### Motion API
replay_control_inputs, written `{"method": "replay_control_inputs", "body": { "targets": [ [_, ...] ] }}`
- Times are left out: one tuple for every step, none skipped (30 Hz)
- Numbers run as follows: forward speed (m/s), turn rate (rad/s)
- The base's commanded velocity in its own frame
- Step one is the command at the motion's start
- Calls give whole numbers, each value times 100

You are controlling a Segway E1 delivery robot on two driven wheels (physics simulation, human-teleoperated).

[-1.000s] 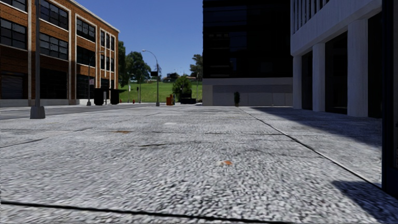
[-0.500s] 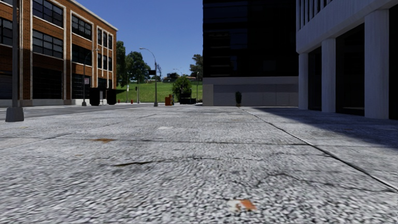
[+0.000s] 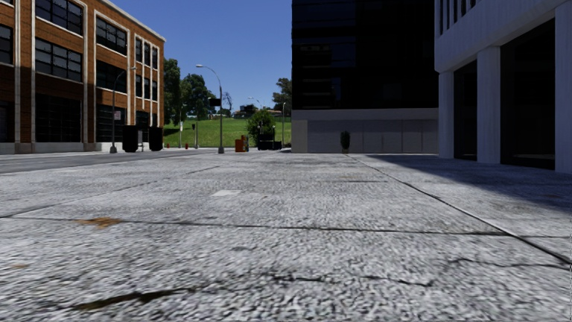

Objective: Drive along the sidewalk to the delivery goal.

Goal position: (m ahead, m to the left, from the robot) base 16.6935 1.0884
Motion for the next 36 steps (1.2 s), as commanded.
{"method": "replay_control_inputs", "body": {
  "targets": [
    [200, 0],
    [200, 0],
    [200, 0],
    [200, 0],
    [200, 0],
    [200, 0],
    [200, 0],
    [200, 0],
    [200, 0],
    [200, 0],
    [200, 0],
    [200, 0],
    [200, 0],
    [200, 0],
    [200, 0],
    [200, 0],
    [200, 0],
    [200, 0],
    [200, 0],
    [200, 0],
    [200, 0],
    [200, 0],
    [200, 0],
    [200, 0],
    [200, 0],
    [200, 0],
    [200, 0],
    [200, 0],
    [200, 0],
    [200, 0],
    [200, 0],
    [200, 0],
    [200, 0],
    [200, 0],
    [200, 0],
    [200, 0]
  ]
}}
